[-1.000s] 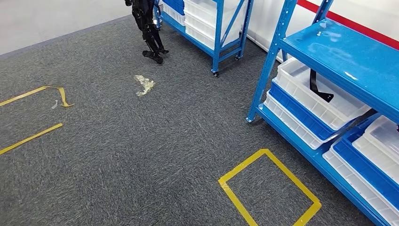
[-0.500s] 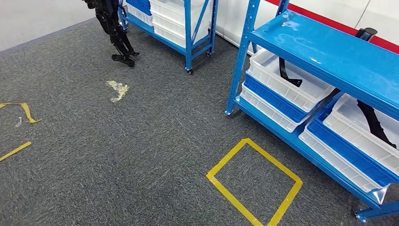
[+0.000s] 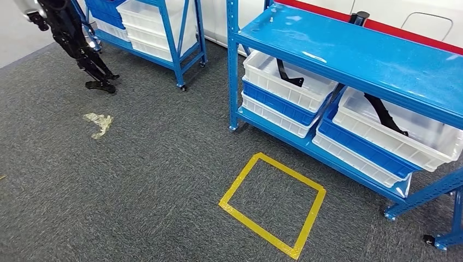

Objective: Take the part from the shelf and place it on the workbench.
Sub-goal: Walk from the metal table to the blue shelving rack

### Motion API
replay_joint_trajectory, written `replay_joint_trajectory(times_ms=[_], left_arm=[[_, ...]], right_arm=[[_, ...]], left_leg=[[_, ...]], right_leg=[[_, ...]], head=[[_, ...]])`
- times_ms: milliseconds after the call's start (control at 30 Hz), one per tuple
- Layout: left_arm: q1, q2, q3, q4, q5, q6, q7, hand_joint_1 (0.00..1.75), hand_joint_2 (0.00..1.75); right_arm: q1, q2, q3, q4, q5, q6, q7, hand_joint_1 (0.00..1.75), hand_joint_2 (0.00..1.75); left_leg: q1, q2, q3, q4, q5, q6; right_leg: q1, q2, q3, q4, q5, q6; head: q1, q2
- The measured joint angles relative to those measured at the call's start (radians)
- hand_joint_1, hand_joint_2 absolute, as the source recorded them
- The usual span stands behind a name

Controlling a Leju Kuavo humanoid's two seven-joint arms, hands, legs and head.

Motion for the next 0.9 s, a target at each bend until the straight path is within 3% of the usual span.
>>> replay_joint_trajectory(times_ms=[67, 133, 167, 233, 300, 367, 433, 467, 500, 533, 600, 667, 733, 800, 867, 900], left_arm=[[0.000, 0.001, 0.000, 0.000, 0.000, 0.000, 0.000, 0.00, 0.00], [-0.001, 0.001, 0.000, 0.000, 0.000, 0.001, 0.000, 0.00, 0.00], [-0.001, 0.001, 0.000, 0.000, 0.000, 0.001, 0.000, 0.00, 0.00], [-0.002, 0.001, 0.000, 0.000, 0.000, 0.001, 0.000, 0.00, 0.00], [-0.003, 0.001, 0.000, 0.000, 0.000, 0.001, -0.001, 0.00, 0.00], [-0.002, 0.001, 0.000, 0.000, -0.001, 0.001, -0.002, 0.00, 0.00], [0.000, 0.001, 0.000, 0.000, -0.002, 0.000, -0.002, 0.00, 0.00], [-0.001, 0.001, -0.001, 0.000, -0.003, 0.000, -0.002, 0.00, 0.00], [-0.001, 0.001, -0.001, 0.000, -0.003, 0.000, -0.002, 0.00, 0.00], [-0.002, 0.001, -0.001, 0.000, -0.003, 0.000, -0.002, 0.00, 0.00], [-0.002, 0.001, -0.001, 0.000, -0.003, 0.000, -0.002, 0.00, 0.00], [-0.003, 0.001, -0.001, 0.000, -0.002, 0.001, -0.001, 0.00, 0.00], [-0.005, 0.000, -0.001, 0.000, -0.002, 0.002, 0.000, 0.00, 0.00], [-0.007, 0.000, -0.001, 0.000, -0.002, 0.002, 0.000, 0.00, 0.00], [-0.005, -0.001, -0.001, 0.000, -0.001, 0.002, 0.000, 0.00, 0.00], [-0.003, -0.001, -0.001, 0.000, -0.001, 0.002, 0.000, 0.00, 0.00]], right_arm=[[-0.001, 0.000, 0.000, 0.000, 0.000, 0.000, 0.000, 0.00, 0.00], [-0.004, 0.001, 0.000, 0.000, 0.000, 0.000, 0.000, 0.00, 0.00], [-0.004, 0.001, 0.000, 0.000, 0.000, 0.000, 0.000, 0.00, 0.00], [0.000, 0.001, 0.000, 0.000, 0.000, 0.000, 0.000, 0.00, 0.00], [0.002, 0.001, 0.000, 0.000, 0.000, 0.000, 0.000, 0.00, 0.00], [-0.001, 0.002, 0.000, 0.000, 0.000, 0.000, 0.000, 0.00, 0.00], [-0.001, 0.002, 0.000, 0.000, -0.001, 0.000, 0.000, 0.00, 0.00], [0.001, 0.002, 0.000, 0.000, -0.001, 0.000, 0.001, 0.00, 0.00], [0.003, 0.002, 0.000, 0.000, -0.001, 0.000, 0.002, 0.00, 0.00], [0.004, 0.001, 0.000, 0.000, -0.001, 0.000, 0.002, 0.00, 0.00], [0.002, 0.001, 0.000, 0.000, -0.001, -0.001, 0.003, 0.00, 0.00], [-0.001, 0.002, 0.000, 0.000, 0.001, -0.001, 0.004, 0.00, 0.00], [0.000, 0.002, 0.000, 0.000, 0.002, -0.001, 0.005, 0.00, 0.00], [0.000, 0.002, 0.000, 0.000, 0.003, -0.001, 0.006, 0.00, 0.00], [-0.002, 0.002, 0.000, 0.000, 0.007, -0.003, 0.005, 0.00, 0.00], [-0.003, 0.001, 0.000, 0.000, 0.010, -0.003, 0.004, 0.00, 0.00]], left_leg=[[0.005, -0.038, 0.057, -0.133, 0.072, 0.003], [0.007, -0.074, 0.090, -0.216, 0.099, 0.006], [0.003, -0.077, 0.093, -0.226, 0.098, 0.009], [-0.001, -0.052, 0.096, -0.232, 0.104, 0.023], [0.000, -0.026, 0.100, -0.240, 0.113, 0.038], [-0.002, 0.003, 0.100, -0.243, 0.115, 0.046], [-0.004, 0.033, 0.098, -0.242, 0.114, 0.047], [-0.004, 0.045, 0.098, -0.242, 0.113, 0.047], [-0.004, 0.057, 0.099, -0.242, 0.112, 0.045], [-0.004, 0.067, 0.101, -0.242, 0.110, 0.043], [-0.008, 0.087, 0.107, -0.240, 0.103, 0.033], [-0.013, 0.105, 0.115, -0.241, 0.097, 0.022], [-0.011, 0.120, 0.122, -0.242, 0.092, 0.013], [-0.005, 0.087, 0.112, -0.211, 0.064, 0.002], [-0.001, 0.030, 0.065, -0.104, 0.004, -0.003], [0.000, 0.015, 0.032, -0.037, -0.025, -0.004]], right_leg=[[0.003, 0.027, 0.001, 0.002, 0.001, 0.003], [0.006, 0.049, -0.003, 0.003, 0.003, 0.012], [0.006, 0.059, -0.007, 0.002, 0.005, 0.019], [0.002, 0.070, -0.017, 0.001, 0.009, 0.032], [0.005, 0.031, -0.044, 0.045, -0.016, 0.034], [0.007, -0.021, -0.100, 0.163, -0.074, 0.026], [0.005, -0.037, -0.148, 0.271, -0.114, 0.029], [0.003, -0.041, -0.149, 0.278, -0.113, 0.035], [0.002, -0.047, -0.129, 0.245, -0.098, 0.044], [0.000, -0.063, -0.090, 0.176, -0.074, 0.053], [0.002, -0.114, -0.018, 0.046, -0.031, 0.058], [0.008, -0.133, 0.006, 0.003, -0.016, 0.047], [0.006, -0.109, 0.005, 0.001, -0.011, 0.034], [-0.003, -0.086, 0.006, -0.003, -0.008, 0.018], [-0.006, -0.065, 0.008, -0.004, -0.006, 0.004], [-0.005, -0.056, 0.008, -0.004, -0.006, 0.000]], head=[[0.000, 0.000], [0.001, 0.000], [0.002, 0.000], [0.002, 0.000], [0.006, 0.000], [0.010, 0.000], [0.012, 0.000], [0.012, 0.000], [0.012, 0.000], [0.013, 0.000], [0.013, 0.000], [0.010, 0.000], [0.008, 0.000], [0.006, 0.000], [0.002, 0.000], [0.001, 0.000]])
